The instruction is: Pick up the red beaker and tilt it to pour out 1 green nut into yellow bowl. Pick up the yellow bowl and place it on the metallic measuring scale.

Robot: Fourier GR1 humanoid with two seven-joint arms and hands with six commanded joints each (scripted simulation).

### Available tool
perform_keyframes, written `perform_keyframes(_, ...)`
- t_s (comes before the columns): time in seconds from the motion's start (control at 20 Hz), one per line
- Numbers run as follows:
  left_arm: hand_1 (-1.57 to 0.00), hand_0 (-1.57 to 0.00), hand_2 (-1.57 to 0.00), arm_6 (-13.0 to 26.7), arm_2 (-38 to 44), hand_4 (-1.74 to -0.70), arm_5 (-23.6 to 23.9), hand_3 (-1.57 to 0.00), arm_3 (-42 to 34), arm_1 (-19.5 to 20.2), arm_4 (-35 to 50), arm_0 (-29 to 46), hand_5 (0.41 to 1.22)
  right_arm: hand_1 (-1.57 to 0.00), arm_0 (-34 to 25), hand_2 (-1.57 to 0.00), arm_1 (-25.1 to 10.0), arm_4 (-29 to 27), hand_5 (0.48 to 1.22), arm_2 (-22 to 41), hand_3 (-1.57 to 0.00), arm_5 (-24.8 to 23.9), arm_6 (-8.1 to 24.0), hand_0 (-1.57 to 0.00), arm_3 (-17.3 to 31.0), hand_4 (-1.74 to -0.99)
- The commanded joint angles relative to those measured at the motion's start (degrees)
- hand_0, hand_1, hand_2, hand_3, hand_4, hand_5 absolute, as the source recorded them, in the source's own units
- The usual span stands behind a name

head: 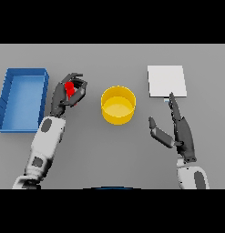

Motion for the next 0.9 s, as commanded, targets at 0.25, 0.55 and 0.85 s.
perform_keyframes(0.25, -1.37, -1.36, -1.37, -3.33, 1.4, -1.63, 0.76, -1.28, 2.59, -1.01, 0.94, -1.66, 1.125, 0.0, -1.16, 0.0, 0.21, -0.31, 0.68, -0.51, 0.0, -0.27, 0.61, 0.0, 1.0, -1.219)
perform_keyframes(0.55, -1.52, -1.52, -1.52, -1.24, -0.33, -1.71, 0.97, -1.49, -1.97, 0.85, 0.1, -2.54, 1.125, 0.0, -1.04, 0.0, -0.2, 1.68, 0.66, -0.14, 0.0, -1.29, -0.91, 0.0, 1.76, -1.141)
perform_keyframes(0.85, -1.56, -1.56, -1.56, 6.07, -11.09, -1.73, -1.65, -1.55, -8.47, 7.85, -11.15, -4.32, 1.139, 0.0, -0.13, 0.0, -0.78, 3.37, 0.66, 0.28, 0.0, -1.94, -2.01, 0.0, 1.53, -1.095)
